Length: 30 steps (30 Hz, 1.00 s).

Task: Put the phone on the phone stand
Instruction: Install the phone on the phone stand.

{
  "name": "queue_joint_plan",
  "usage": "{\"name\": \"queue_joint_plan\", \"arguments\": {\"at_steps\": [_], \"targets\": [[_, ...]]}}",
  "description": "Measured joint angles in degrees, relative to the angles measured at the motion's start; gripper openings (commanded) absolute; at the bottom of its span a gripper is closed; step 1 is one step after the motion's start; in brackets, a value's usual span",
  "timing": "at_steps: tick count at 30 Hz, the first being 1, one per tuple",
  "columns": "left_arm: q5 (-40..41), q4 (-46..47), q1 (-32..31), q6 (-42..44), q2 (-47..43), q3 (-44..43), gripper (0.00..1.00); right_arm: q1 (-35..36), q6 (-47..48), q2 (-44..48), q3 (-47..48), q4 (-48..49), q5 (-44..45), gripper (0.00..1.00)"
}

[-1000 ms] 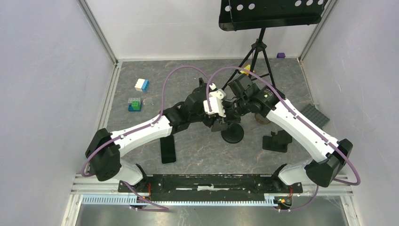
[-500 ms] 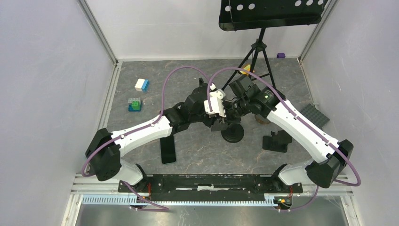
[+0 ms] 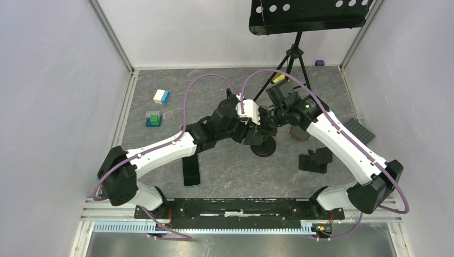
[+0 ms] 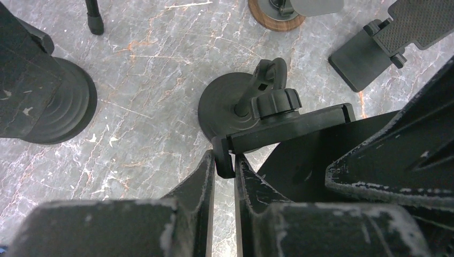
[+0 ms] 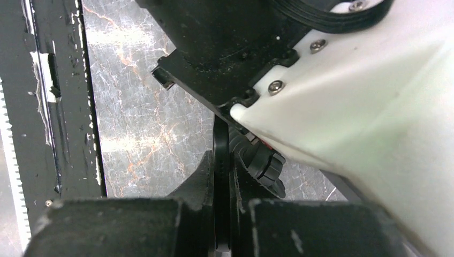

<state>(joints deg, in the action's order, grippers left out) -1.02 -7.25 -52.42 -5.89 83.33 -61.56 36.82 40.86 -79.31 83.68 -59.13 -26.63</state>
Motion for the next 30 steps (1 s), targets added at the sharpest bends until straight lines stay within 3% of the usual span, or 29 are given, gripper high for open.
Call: {"name": "queue_joint_plan", "arguments": {"at_steps": [30], "targets": [[3.85,-1.99,0.33,-3.08,1.44,-2.69,0.02,-0.72,-8.11,-0.35,0.44,3.23,5.68,0.00]]}}
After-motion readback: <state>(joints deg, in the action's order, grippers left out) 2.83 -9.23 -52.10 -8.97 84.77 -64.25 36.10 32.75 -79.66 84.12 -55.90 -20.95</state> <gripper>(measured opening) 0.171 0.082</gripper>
